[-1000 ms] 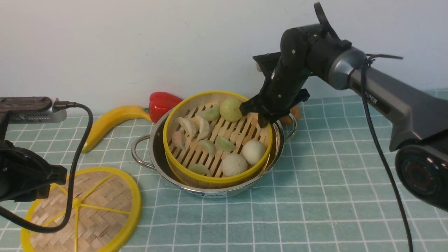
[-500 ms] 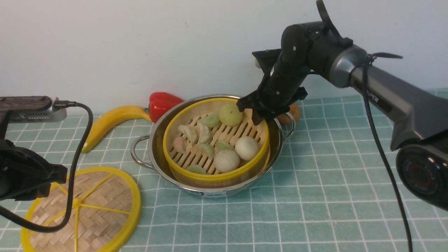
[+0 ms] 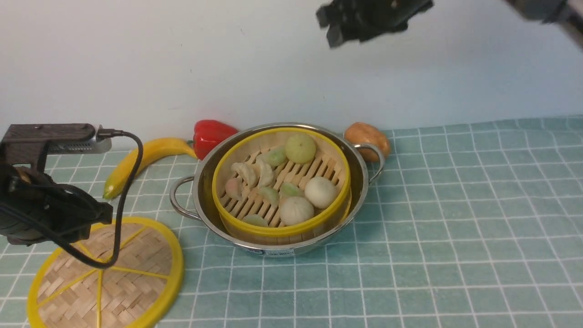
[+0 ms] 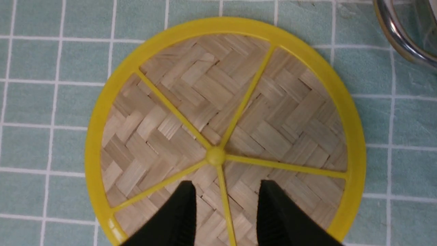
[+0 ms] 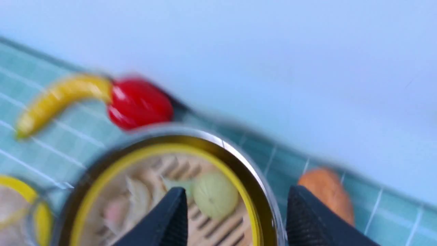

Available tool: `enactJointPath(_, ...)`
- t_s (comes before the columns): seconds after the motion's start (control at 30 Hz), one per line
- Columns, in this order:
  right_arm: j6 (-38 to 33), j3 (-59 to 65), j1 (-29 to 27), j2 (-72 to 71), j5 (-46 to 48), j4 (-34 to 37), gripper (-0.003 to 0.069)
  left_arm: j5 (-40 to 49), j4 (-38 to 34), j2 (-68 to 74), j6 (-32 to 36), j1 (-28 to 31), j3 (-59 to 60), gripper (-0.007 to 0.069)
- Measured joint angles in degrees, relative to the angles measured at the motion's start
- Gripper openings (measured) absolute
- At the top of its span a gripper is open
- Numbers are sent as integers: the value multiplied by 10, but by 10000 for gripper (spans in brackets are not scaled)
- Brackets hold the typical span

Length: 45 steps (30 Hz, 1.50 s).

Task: Place the steamer in the pot on the blue tablecloth, and put the lid on the steamer.
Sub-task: 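Place the bamboo steamer basket of food into the steel pot with the right gripper, then grasp the bamboo steamer lid lying on the table by its centre knob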

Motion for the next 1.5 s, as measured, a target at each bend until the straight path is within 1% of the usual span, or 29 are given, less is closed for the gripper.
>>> enactJointPath(0.03,0,0,0,-6,-1,0,395,-1,1,2,0,0,0,243)
enactJointPath(0.1,-1,-1,0,-93,-2,1,395,-16,12,25,0,0,0,243)
enactJointPath(0.13,-2,-1,0,-100,-2,1,395,-17,13,27,-1,0,0,243)
enactJointPath(0.2,-14,4,0,-190,-2,1,395,-25,22,48,-1,0,0,243)
enactJointPath(0.37,-33,56,0,-355,-6,1,396,-39,24,81,-1,0,0,243)
enactJointPath(0.63,-50,230,0,-594,-5,1,396,-58,26,131,-1,0,0,243)
enactJointPath(0.67,-50,235,0,-594,-5,1,396,-60,26,134,-1,0,0,243)
enactJointPath(0.73,-50,302,0,-675,-5,1,396,-65,26,150,-1,0,0,243)
enactJointPath(0.77,-50,302,0,-680,-5,1,396,-65,26,153,-1,0,0,243)
enactJointPath(0.8,-47,338,0,-721,-4,1,396,-67,26,161,-2,0,0,243)
enactJointPath(0.9,-34,385,0,-772,-2,1,396,-76,27,177,-2,0,0,243)
enactJointPath(1.0,-12,433,0,-822,0,-3,397,-76,30,183,-14,0,-2,205)
enactJointPath(1.07,5,452,0,-845,0,-11,397,-77,33,184,-34,0,-4,129)
enactJointPath(1.1,12,459,0,-853,0,-16,397,-74,34,184,-40,1,-6,113)
enactJointPath(1.23,34,474,0,-866,1,-34,398,-46,45,189,-52,1,-23,116)
enactJointPath(1.27,39,476,0,-867,1,-41,397,-27,49,190,-53,1,-33,116)
enactJointPath(1.3,47,480,0,-867,1,-54,397,15,65,190,-57,1,-60,116)
enactJointPath(1.33,47,480,0,-867,1,-54,397,20,68,190,-57,1,-60,116)
enactJointPath(1.37,50,482,0,-867,1,-61,397,57,87,186,-57,1,-93,116)
enactJointPath(1.4,50,483,0,-867,1,-62,397,67,92,184,-57,1,-97,116)
enactJointPath(1.47,54,483,0,-866,1,-70,397,124,115,168,-57,1,-163,116)
enactJointPath(1.5,57,483,0,-866,1,-70,397,139,120,162,-56,1,-184,116)
